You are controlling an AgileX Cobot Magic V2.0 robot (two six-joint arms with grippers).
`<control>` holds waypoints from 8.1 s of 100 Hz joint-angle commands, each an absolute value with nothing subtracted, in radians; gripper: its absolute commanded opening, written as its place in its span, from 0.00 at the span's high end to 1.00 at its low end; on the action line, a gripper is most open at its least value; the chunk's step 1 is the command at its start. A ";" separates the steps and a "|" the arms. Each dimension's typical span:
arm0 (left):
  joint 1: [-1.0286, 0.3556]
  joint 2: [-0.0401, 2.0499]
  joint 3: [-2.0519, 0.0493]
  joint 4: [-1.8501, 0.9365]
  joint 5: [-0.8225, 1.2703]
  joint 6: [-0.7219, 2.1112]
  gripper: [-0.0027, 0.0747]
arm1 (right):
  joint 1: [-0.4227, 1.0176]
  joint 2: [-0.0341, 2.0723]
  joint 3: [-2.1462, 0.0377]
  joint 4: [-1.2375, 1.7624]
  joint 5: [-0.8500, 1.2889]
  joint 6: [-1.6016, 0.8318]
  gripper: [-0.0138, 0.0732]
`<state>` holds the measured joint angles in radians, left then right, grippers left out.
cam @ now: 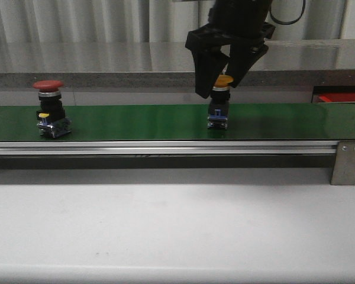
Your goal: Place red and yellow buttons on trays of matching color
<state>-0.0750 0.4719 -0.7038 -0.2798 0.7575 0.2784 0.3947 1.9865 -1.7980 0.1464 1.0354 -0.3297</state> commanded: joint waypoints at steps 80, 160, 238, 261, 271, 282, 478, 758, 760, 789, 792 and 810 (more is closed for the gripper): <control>-0.083 0.475 -0.732 -0.300 0.689 0.266 0.99 | 0.172 1.601 -1.580 0.142 0.927 -0.248 0.72; -0.083 0.475 -0.732 -0.300 0.689 0.266 0.99 | -0.323 1.452 -1.147 0.193 0.759 -0.161 0.72; -0.083 0.475 -0.732 -0.300 0.689 0.266 0.99 | -0.383 1.592 -1.012 0.328 0.524 -0.161 0.52; -0.083 0.475 -0.732 -0.300 0.689 0.266 0.99 | -0.383 1.578 -1.012 0.321 0.511 -0.162 0.18; -0.083 0.475 -0.732 -0.300 0.689 0.266 0.99 | -0.382 1.542 -1.012 0.321 0.511 -0.169 0.19; -0.083 0.475 -0.732 -0.300 0.689 0.266 0.99 | -0.382 1.474 -1.012 0.321 0.511 -0.179 0.19; -0.083 0.475 -0.732 -0.300 0.689 0.266 0.99 | 0.339 1.793 -1.554 0.198 0.869 -0.465 0.75; -0.074 0.475 -0.732 -0.300 0.689 0.266 0.99 | -0.401 2.167 -1.892 0.281 0.574 -0.216 0.48; -0.074 0.475 -0.732 -0.300 0.689 0.266 0.99 | -0.401 2.167 -1.892 0.281 0.575 -0.216 0.42; -0.074 0.475 -0.732 -0.300 0.689 0.266 0.99 | -0.401 2.117 -1.888 0.266 0.613 -0.221 0.24; -0.074 0.475 -0.732 -0.300 0.689 0.266 0.99 | -0.401 2.105 -1.882 0.265 0.615 -0.221 0.25; -0.074 0.475 -0.732 -0.300 0.689 0.266 0.99 | -0.401 1.981 -1.796 0.261 0.575 -0.240 0.37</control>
